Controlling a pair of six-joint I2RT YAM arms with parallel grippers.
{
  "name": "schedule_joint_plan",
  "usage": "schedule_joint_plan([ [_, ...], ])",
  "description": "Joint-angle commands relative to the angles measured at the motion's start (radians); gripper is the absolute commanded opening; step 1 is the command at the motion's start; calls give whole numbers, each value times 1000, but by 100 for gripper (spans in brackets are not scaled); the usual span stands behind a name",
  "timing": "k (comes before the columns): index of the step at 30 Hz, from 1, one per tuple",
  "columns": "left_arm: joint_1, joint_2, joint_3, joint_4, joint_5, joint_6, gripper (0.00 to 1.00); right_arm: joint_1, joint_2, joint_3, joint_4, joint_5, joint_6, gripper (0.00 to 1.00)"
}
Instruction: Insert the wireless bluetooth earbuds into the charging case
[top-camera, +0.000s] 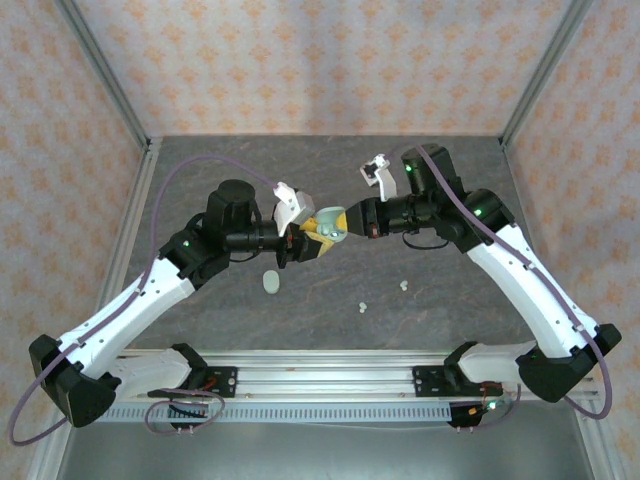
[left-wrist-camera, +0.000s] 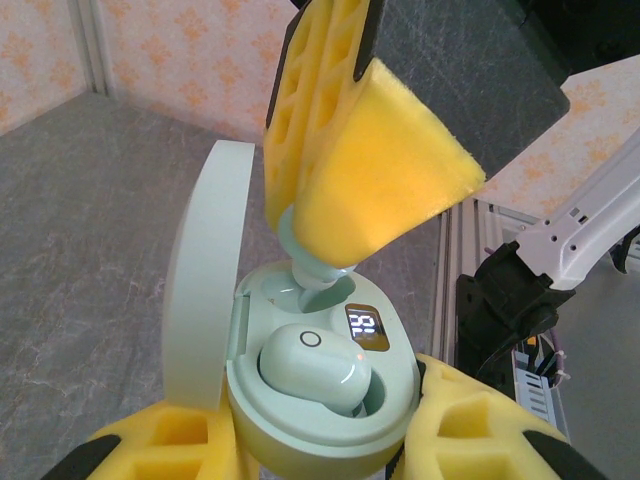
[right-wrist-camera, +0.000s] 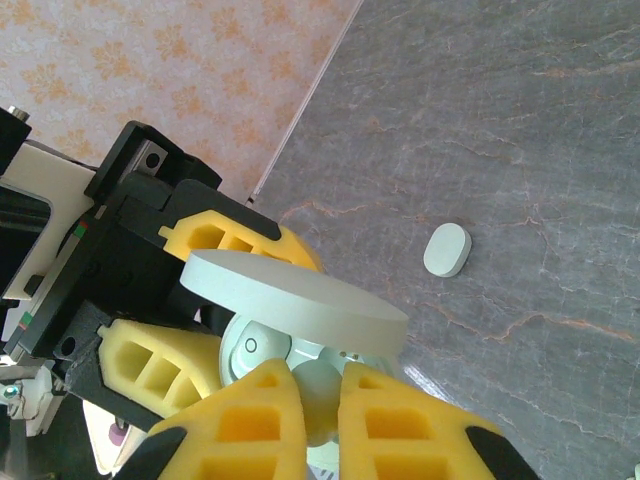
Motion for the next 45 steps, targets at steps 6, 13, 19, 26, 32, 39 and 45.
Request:
schedule_joint_plan([
  [6,-10,-3,31,51,15,6,13,5,-8,26,-10,-17,4,12],
  [13,-11,-2,33,56,13,6,13,6,-15,23,-13,-14,13,12],
  [19,-10,-3,29,59,12,5,13,5,-25,3,28,-39,41,12],
  [26,-11,-9,30,58,6,8,13,6,-29,8,25,-38,47,12],
  [32,-10,-9,28,63,1,7,13,6,-28,6,5,-25,39,13],
  [39,-12,-11,25,67,1,5,13,5,-26,22,-2,-6,40,29],
  [45,-12,-15,23,66,-2,4,13,5,-17,41,-6,-6,46,36],
])
